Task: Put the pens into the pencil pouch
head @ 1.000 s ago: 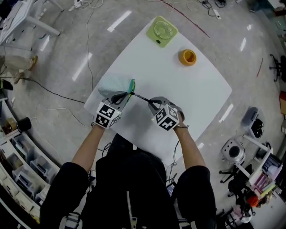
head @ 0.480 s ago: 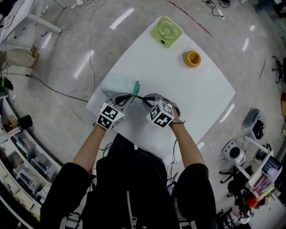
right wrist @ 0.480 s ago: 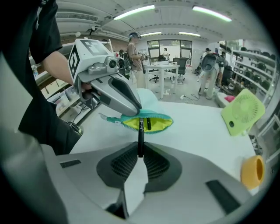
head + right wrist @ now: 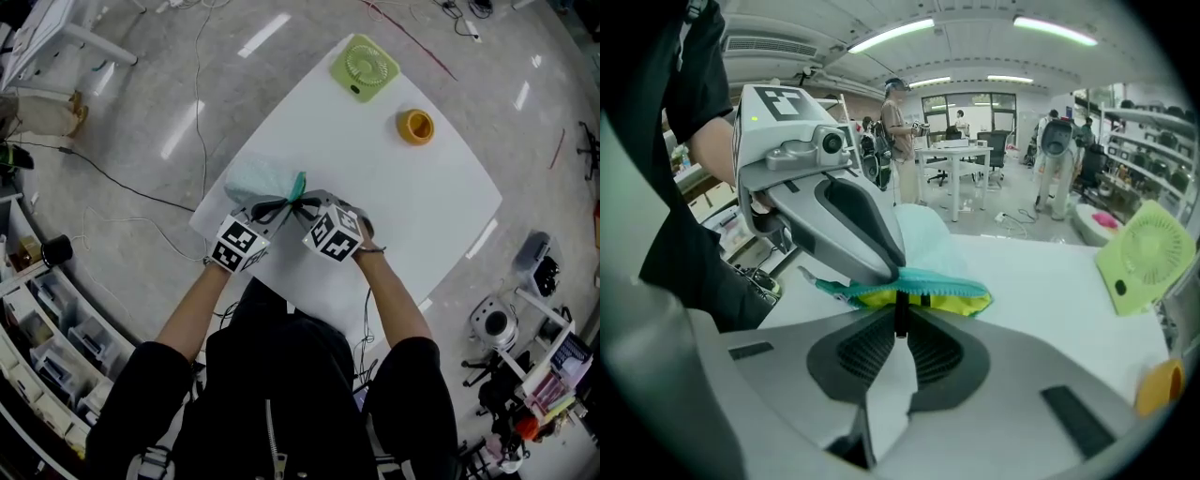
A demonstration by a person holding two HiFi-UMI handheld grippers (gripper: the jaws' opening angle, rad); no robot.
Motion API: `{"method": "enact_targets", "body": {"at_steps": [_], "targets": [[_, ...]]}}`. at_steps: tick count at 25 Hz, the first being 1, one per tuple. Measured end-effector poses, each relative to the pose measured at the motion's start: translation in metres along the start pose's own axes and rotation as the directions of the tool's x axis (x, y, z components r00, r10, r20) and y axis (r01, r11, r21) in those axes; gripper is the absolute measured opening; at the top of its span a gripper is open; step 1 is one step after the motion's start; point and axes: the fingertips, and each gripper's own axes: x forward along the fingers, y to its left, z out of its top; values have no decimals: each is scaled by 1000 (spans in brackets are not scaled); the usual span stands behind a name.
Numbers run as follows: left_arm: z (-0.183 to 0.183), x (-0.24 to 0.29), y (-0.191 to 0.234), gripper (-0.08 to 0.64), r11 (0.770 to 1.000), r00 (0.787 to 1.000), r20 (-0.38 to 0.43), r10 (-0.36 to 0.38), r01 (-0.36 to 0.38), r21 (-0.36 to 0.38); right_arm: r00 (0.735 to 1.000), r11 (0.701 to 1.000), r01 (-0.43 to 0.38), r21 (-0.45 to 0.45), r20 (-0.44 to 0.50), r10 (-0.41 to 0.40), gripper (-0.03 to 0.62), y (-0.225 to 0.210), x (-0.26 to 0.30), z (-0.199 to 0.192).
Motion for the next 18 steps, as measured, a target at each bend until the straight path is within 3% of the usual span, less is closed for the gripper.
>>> {"method": "enact_targets", "body": {"at_steps": [18], "targets": [[9,-13,2,37,995,995,59,-82,85,-49,988,994,86,-70,131,-76,55,2,19,26]]}}
